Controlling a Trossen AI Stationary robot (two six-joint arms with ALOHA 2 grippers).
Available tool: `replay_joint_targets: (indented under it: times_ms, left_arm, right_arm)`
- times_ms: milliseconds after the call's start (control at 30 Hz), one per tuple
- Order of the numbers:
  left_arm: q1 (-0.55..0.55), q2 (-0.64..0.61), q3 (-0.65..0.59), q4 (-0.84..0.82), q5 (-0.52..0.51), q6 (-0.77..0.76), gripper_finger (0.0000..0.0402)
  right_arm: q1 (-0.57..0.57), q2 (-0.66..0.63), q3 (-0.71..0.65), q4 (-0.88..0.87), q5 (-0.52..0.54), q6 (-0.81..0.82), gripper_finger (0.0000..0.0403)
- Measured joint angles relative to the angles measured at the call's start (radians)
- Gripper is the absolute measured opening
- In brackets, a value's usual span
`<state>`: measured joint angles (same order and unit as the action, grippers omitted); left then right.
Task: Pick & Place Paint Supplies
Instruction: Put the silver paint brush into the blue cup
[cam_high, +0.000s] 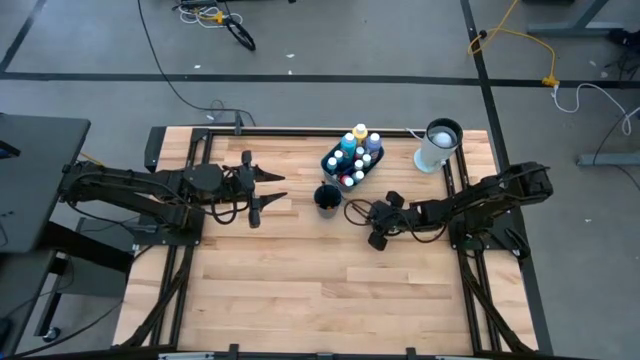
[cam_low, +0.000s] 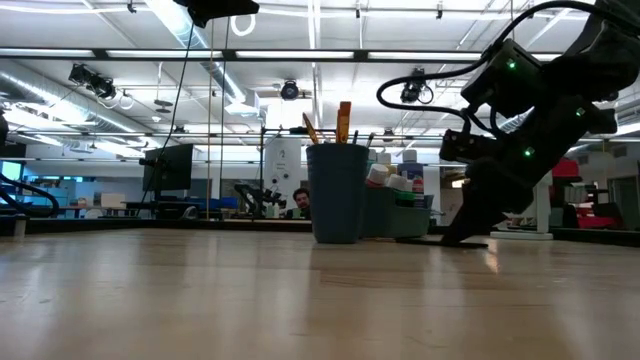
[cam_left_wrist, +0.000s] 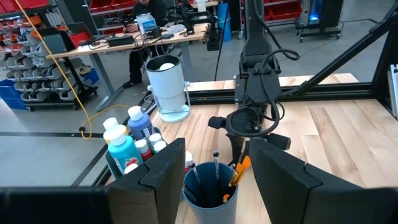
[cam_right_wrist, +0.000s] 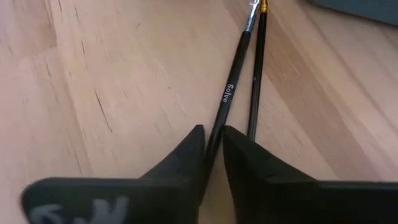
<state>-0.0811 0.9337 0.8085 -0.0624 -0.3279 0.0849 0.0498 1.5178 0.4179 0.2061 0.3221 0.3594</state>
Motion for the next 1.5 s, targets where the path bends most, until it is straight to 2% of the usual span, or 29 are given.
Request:
replay_joint_targets:
  times_ms: [167, 367, 567, 933, 1133, 1367, 1500]
  left_arm:
    - [0.000, 0.000, 0.000, 0.000, 0.000, 0.000, 0.0189]
    - [0.000, 0.000, 0.000, 0.000, 0.006, -0.002, 0.0189]
    - [0.000, 0.000, 0.000, 0.000, 0.008, -0.025, 0.0189]
    - [0.000, 0.000, 0.000, 0.000, 0.008, -0.043, 0.0189]
    - [0.000, 0.000, 0.000, 0.000, 0.008, -0.043, 0.0189]
    - [0.000, 0.000, 0.000, 0.000, 0.008, -0.044, 0.0189]
    - [0.000, 0.000, 0.000, 0.000, 0.008, -0.032, 0.0189]
  right_arm:
    - [-0.002, -0.004, 0.001, -0.016, -0.044, 0.017, 0.0010]
    - [0.013, -0.004, 0.003, -0.027, -0.153, 0.053, 0.0008]
    - [0.086, -0.004, 0.003, -0.028, -0.216, 0.068, 0.0004]
    - [0.260, 0.002, -0.001, -0.013, -0.063, 0.026, 0.0006]
    - [0.260, 0.007, -0.007, 0.066, -0.035, -0.087, 0.0039]
    - [0.254, 0.006, -0.006, 0.132, -0.033, -0.119, 0.0122]
    - [0.245, 0.005, -0.005, 0.284, -0.010, -0.180, 0.0156]
